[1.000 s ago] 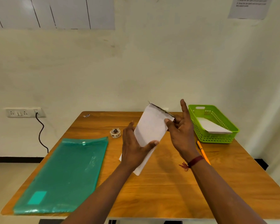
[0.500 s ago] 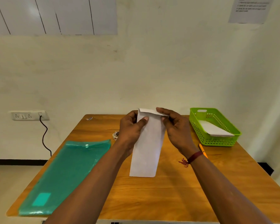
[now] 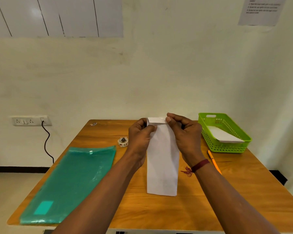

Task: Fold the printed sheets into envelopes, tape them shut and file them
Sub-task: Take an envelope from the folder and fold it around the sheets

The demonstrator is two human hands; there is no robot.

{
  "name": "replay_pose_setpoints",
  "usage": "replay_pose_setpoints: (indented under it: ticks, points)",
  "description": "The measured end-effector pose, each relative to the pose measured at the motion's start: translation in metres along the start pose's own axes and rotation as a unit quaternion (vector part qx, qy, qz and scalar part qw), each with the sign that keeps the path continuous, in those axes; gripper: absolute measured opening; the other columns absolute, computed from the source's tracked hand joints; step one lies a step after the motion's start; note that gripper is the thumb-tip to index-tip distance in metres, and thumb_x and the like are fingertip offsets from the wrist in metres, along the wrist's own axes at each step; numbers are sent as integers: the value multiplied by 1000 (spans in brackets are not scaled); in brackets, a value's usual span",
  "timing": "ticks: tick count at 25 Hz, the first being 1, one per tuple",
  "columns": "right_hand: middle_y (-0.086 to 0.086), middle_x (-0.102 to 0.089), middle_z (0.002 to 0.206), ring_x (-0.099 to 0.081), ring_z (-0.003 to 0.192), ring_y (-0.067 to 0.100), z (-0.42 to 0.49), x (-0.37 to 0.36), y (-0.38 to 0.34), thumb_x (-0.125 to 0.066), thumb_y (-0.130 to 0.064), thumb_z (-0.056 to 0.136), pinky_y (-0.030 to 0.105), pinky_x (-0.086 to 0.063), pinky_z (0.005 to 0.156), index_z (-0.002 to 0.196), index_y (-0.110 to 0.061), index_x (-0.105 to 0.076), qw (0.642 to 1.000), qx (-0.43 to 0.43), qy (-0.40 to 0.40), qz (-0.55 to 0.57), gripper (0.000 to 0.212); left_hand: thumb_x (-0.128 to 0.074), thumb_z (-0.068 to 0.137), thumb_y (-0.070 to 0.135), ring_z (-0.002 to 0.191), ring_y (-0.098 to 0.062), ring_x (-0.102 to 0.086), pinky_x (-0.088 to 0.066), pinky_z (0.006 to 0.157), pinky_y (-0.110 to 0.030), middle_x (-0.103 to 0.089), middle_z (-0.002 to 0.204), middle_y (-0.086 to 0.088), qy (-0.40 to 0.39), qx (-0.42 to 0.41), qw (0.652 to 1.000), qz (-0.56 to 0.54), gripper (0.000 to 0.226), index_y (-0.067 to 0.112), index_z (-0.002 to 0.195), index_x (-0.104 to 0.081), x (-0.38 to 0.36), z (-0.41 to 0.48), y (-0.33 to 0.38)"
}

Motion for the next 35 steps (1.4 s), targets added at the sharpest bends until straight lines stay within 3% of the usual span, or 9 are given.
replay_pose_setpoints:
  ticks: [5,10,13,15,23,26,29,31,35]
  points:
    - [-12,-76,95,-70,92,8,-3,-3,-2,-78,-11,80,17,-55,77,97,-19,-76,1000,13,16,12,20,-73,84,15,86,-17,-68,-56,74,-31,-74,93,-5,-22,-26,998,-56,7,16,91,-74,-3,-3,1]
    - [-4,-75,86,-70,82,11,-7,-6,-9,-77,-11,82,18,-54,72,105,-23,-71,1000,27,-1,5,26,-76,83,19,86,-21,-72,-56,70,-28,-76,90,-7,12,-38,999,-11,4,17,86,-77,0,-1,-2]
    - [-1,-61,64,-52,64,13,-10,-4,-5,-64,-8,92,18,-46,61,109,-25,-69,1000,28,5,7,24,-75,82,25,82,-19,-71,-56,69,-29,-76,89,-8,5,-11,999,-34,12,14,85,-78,3,-3,-3]
    - [-5,-60,63,-47,64,12,-13,-4,-3,-57,-7,96,16,-42,57,110,-28,-67,999,25,17,14,27,-72,80,30,79,-14,-69,-55,69,-28,-76,87,-5,-9,-1,999,-49,17,15,84,-78,4,-5,-3]
    - [-20,-68,90,-60,78,-1,-21,7,2,-50,-17,101,16,-51,66,127,-26,-56,999,21,-40,20,29,-70,80,28,88,-16,-70,-56,73,-27,-76,93,-8,-24,-2,996,-89,20,13,89,-79,7,-6,5]
    - [-5,-75,94,-71,88,13,-33,19,13,-65,-31,89,26,-59,69,119,-36,-57,995,-25,-88,-27,32,-69,82,24,94,-20,-68,-57,76,-29,-74,98,-10,-26,0,988,-155,22,7,93,-77,10,-5,9]
    - [-13,-74,100,-71,89,10,-43,32,23,-76,-32,80,24,-57,65,102,-38,-67,983,-51,-145,-103,25,-67,85,19,98,-19,-68,-56,77,-29,-74,100,-8,-34,6,977,-211,15,9,90,-77,12,-3,12]
    - [-16,-74,98,-71,87,7,-47,37,27,-75,-26,83,30,-59,66,97,-38,-69,975,-62,-165,-136,19,-68,81,23,100,-16,-68,-57,80,-35,-74,102,-4,-35,13,981,-189,18,12,92,-77,14,-2,12]
    - [-9,-74,94,-69,84,10,-40,52,31,-69,-14,89,42,-57,70,98,-28,-74,967,-43,-139,-210,16,-71,81,27,104,-13,-63,-46,82,-40,-73,103,4,-45,67,997,-15,23,19,103,-75,30,-3,7]
Point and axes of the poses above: each hand's wrist, its own z-axis towards the middle knuckle, its own x-axis out of the back of the hand, y = z × x, the point moved 2 cm from there along z, towards the middle knuckle
